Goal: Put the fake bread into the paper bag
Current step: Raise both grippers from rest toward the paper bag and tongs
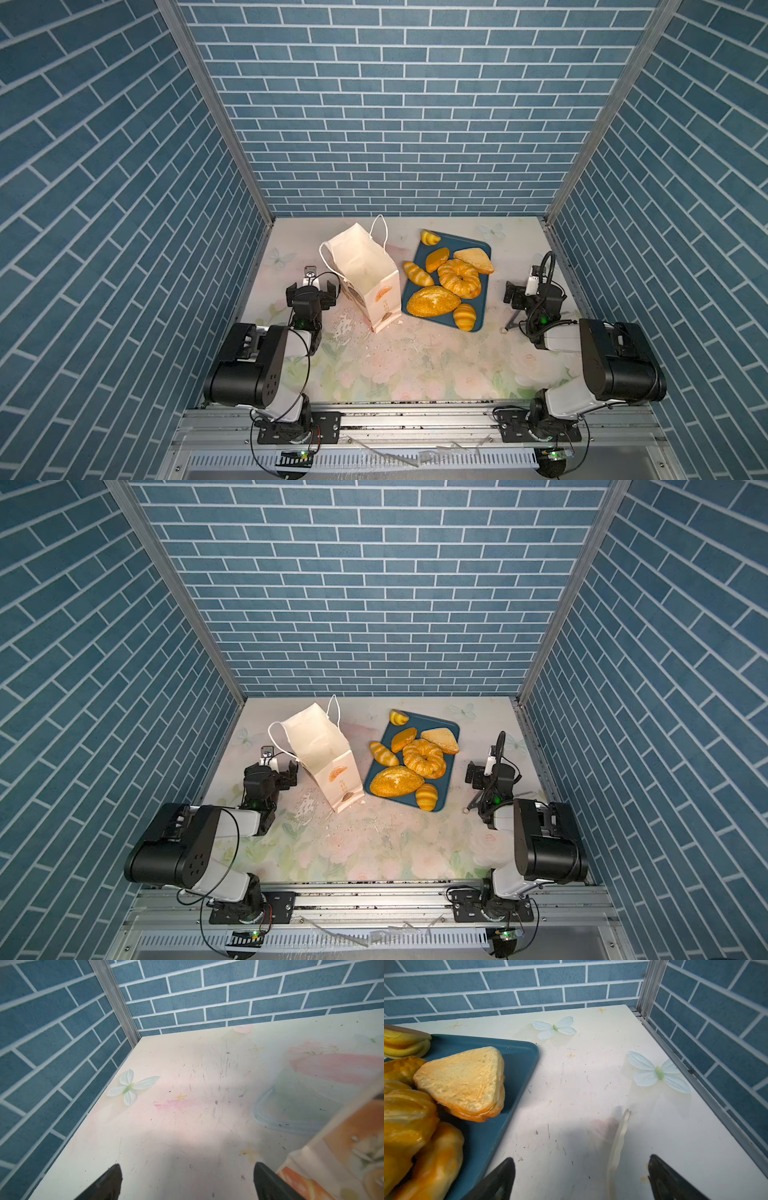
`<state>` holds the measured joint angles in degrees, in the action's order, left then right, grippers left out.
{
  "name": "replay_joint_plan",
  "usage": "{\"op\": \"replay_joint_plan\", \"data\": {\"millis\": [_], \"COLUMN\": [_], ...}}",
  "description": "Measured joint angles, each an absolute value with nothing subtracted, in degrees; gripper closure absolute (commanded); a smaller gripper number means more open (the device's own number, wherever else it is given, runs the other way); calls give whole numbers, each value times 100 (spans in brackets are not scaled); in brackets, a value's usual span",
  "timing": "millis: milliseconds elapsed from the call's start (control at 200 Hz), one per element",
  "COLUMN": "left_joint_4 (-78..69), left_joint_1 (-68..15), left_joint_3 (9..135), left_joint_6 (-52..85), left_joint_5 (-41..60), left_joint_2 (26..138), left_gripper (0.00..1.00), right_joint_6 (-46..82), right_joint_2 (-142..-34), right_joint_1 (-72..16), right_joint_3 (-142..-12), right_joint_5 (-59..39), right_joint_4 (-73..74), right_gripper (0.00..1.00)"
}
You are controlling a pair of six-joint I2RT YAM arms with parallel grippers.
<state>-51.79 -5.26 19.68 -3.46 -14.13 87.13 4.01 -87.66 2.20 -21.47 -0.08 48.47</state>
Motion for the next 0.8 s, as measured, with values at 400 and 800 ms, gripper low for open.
{"op": "replay_joint_plan", "data": {"millis": [400, 800], "left_joint_4": [-5179, -5177], "left_joint_1": [-523, -521], "left_joint_3": [1970, 1970], "left_joint_6": [-346, -346], "left_joint_5": [-1411, -1411], "left_joint_2": [8713, 8713], "left_gripper": [0, 0], "right_joint_6": [401, 401], "right_joint_2": [-8766, -8766], "right_joint_1": [222, 228], "right_joint_3": [-2147, -2147], "right_joint_5": [12, 40], "right_joint_4": [4847, 4847], "right_gripper": [1, 1]}}
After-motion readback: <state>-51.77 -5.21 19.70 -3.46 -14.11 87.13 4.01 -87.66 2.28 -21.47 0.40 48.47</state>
